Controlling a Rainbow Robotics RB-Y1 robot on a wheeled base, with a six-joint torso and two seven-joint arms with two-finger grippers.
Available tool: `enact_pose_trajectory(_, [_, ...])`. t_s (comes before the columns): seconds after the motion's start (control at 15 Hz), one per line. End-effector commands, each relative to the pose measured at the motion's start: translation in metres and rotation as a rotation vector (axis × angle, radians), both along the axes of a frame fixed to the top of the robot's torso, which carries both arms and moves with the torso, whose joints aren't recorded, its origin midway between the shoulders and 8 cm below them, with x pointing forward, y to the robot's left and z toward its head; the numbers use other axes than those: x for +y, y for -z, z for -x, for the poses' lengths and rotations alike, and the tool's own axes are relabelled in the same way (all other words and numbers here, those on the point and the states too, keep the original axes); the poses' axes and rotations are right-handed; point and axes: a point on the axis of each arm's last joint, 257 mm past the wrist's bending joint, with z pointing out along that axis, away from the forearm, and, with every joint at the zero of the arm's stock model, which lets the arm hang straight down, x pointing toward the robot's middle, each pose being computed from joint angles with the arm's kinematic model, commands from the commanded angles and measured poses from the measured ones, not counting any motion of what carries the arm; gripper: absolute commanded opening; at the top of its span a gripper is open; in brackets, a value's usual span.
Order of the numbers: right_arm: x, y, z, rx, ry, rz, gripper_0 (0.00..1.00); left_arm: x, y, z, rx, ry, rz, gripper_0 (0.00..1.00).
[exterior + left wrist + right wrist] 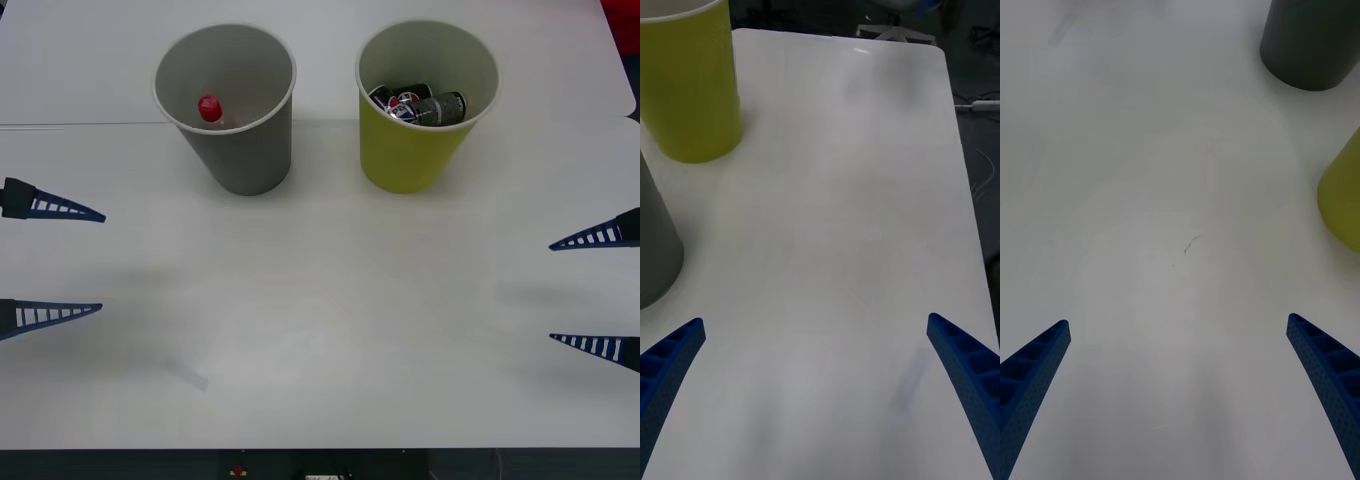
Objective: Put the can into the green bin and the plastic bottle into the gray bin
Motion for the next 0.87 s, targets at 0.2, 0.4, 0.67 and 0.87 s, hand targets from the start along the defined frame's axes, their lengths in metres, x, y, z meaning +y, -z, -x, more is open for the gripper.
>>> enact_pose_trajectory(0.2, [0.0,0.0,0.0,0.0,0.0,0.0,1.0,0.0034,0.0131,0.0082,-0.002,0.009,-0.014,1.0])
enact_pose_trajectory(0.4, [0.0,0.0,0.0,0.0,0.0,0.0,1.0,0.0044,0.0145,0.009,-0.046,0.033,-0.032,1.0])
enact_pose_trajectory(0.67, [0.0,0.0,0.0,0.0,0.0,0.0,1.0,0.0063,0.0124,0.0074,-0.066,0.036,-0.039,1.0])
enact_pose_trajectory(0.87, [0.0,0.0,0.0,0.0,0.0,0.0,1.0,0.0063,0.0124,0.0074,-0.066,0.036,-0.039,1.0])
